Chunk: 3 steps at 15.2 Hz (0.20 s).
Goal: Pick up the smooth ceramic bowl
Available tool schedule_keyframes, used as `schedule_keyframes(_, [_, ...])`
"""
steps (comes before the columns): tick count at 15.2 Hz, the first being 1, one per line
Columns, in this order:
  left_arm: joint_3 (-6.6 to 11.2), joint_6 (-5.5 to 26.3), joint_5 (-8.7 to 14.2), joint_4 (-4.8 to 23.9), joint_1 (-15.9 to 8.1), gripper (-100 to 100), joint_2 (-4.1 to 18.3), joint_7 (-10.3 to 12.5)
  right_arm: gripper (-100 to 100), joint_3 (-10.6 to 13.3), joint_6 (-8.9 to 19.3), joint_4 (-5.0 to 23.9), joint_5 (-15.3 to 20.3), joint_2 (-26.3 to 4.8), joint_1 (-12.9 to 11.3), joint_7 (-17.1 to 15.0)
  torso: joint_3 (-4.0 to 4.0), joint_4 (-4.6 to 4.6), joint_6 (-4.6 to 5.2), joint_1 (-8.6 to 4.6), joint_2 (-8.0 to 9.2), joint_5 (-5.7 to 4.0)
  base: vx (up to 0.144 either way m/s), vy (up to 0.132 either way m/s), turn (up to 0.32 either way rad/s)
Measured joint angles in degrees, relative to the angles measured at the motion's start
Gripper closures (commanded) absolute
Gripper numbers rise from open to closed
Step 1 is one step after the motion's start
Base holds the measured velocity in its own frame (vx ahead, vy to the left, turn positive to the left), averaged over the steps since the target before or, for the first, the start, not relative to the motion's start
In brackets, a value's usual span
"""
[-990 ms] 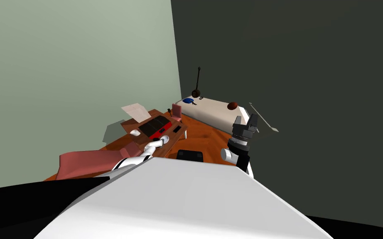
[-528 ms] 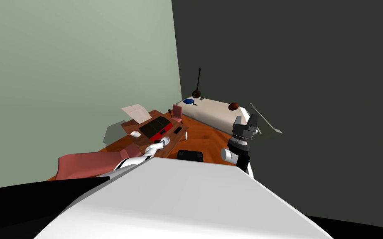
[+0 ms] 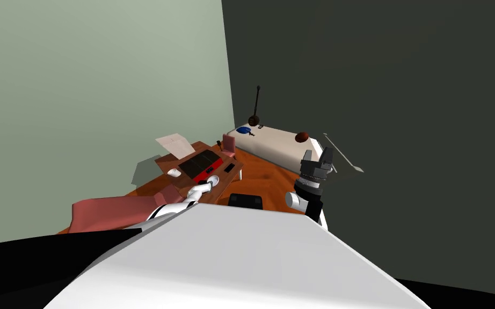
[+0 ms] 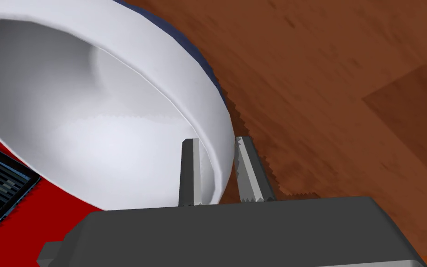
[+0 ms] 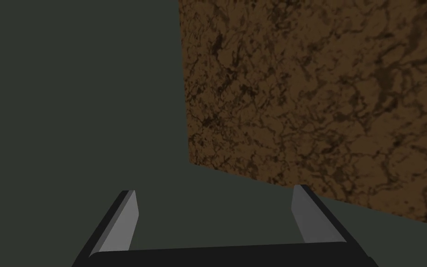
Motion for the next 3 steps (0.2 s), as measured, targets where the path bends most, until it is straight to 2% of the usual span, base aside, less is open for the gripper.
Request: schedule_keyframes(3, [0.45,2.2,0.6,-1.6,-0.1,100,0.6,-0.6,0,0.0,0.0,0.0,0.0,0.0,0.0,0.0,0.08,0.05,-0.01,-0.07,0.12,-0.04,-0.058,-0.048,-0.005])
